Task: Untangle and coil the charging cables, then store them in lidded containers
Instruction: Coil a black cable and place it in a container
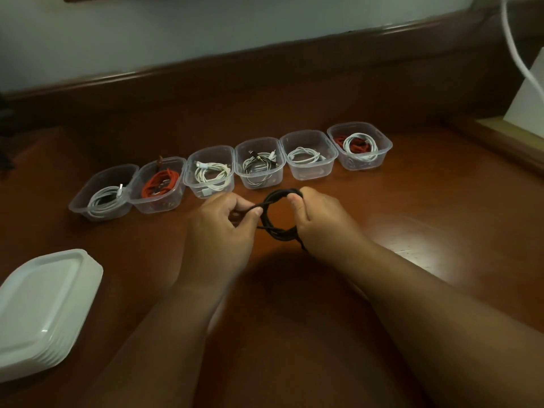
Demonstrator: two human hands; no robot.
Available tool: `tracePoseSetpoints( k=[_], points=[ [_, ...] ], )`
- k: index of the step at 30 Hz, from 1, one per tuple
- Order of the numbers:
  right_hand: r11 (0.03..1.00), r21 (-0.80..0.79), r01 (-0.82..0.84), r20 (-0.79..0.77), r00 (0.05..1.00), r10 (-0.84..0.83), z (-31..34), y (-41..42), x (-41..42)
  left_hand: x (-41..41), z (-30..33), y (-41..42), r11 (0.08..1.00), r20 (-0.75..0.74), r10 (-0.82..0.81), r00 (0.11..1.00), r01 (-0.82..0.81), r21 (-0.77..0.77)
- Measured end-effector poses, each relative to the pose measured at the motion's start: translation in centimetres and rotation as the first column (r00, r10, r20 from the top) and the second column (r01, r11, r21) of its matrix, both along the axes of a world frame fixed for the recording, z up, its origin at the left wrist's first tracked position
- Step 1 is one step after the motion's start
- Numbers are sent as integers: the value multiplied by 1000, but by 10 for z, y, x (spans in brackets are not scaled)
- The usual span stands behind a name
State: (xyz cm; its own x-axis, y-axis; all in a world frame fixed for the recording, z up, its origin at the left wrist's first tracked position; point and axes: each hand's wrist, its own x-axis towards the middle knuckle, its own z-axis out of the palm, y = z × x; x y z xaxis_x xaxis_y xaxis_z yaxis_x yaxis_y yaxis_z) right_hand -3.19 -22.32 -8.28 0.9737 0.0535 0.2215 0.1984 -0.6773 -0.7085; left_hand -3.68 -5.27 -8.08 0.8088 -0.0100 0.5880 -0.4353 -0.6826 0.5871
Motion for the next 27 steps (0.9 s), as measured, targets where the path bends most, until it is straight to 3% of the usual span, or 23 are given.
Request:
tracePoseSetpoints(
  k=[2,3,4,6,7,8,10,12,13,14,16,17,19,21,23,25,27],
  points=[
    [1000,-24,7,-23,1000,-7,1,-1,0,-2,3,-1,996,-129,-26,991,15,-84],
    [1000,-26,11,-34,999,-12,2,-2,0,-5,7,-4,968,-253,-85,964,20,-250],
    [999,-36,15,-38,999,-17,2,-2,1,-6,11,-6,892,-370,-195,909,7,-452],
    [997,-69,23,-13,1000,-24,2,-3,1,-9,20,-10,641,-458,-450,767,-79,-764],
    [997,-66,24,-5,1000,-25,3,-3,1,-9,22,-9,551,-450,-520,726,-118,-826],
    [998,-49,26,-11,1000,-26,3,-3,1,-9,23,-8,521,-447,-543,711,-132,-843],
    [998,44,43,-62,997,-40,3,-4,3,-9,22,-5,584,-446,-515,732,-81,-807],
    [943,327,68,-192,981,-5,7,-6,4,-9,21,-5,710,-432,-430,793,2,-704],
    [832,548,88,-262,963,70,9,-6,4,-9,19,-6,781,-402,-369,838,44,-623],
    [653,749,110,-292,940,176,12,-6,2,-9,17,-6,857,-342,-289,894,83,-508],
    [312,941,130,-236,914,332,16,-6,-1,-6,12,-6,971,-173,-152,973,114,-211],
    [216,969,121,-197,906,374,17,-5,-3,-5,10,-6,985,-106,-125,987,110,-132],
    [143,985,92,-144,898,415,17,1,-7,-4,7,-8,970,-121,-126,985,96,-225],
    [226,972,64,-142,926,349,14,9,-11,-9,7,-17,859,-262,-200,944,40,-510],
    [464,884,54,-142,977,157,3,14,-8,-17,9,-30,651,-344,-373,862,-21,-759],
    [703,708,59,-51,998,-33,-3,14,-5,-25,12,-40,424,-304,-534,789,-61,-904],
    [809,583,76,46,991,-127,-6,11,-1,-31,11,-46,296,-244,-615,750,-67,-953]
  ],
)
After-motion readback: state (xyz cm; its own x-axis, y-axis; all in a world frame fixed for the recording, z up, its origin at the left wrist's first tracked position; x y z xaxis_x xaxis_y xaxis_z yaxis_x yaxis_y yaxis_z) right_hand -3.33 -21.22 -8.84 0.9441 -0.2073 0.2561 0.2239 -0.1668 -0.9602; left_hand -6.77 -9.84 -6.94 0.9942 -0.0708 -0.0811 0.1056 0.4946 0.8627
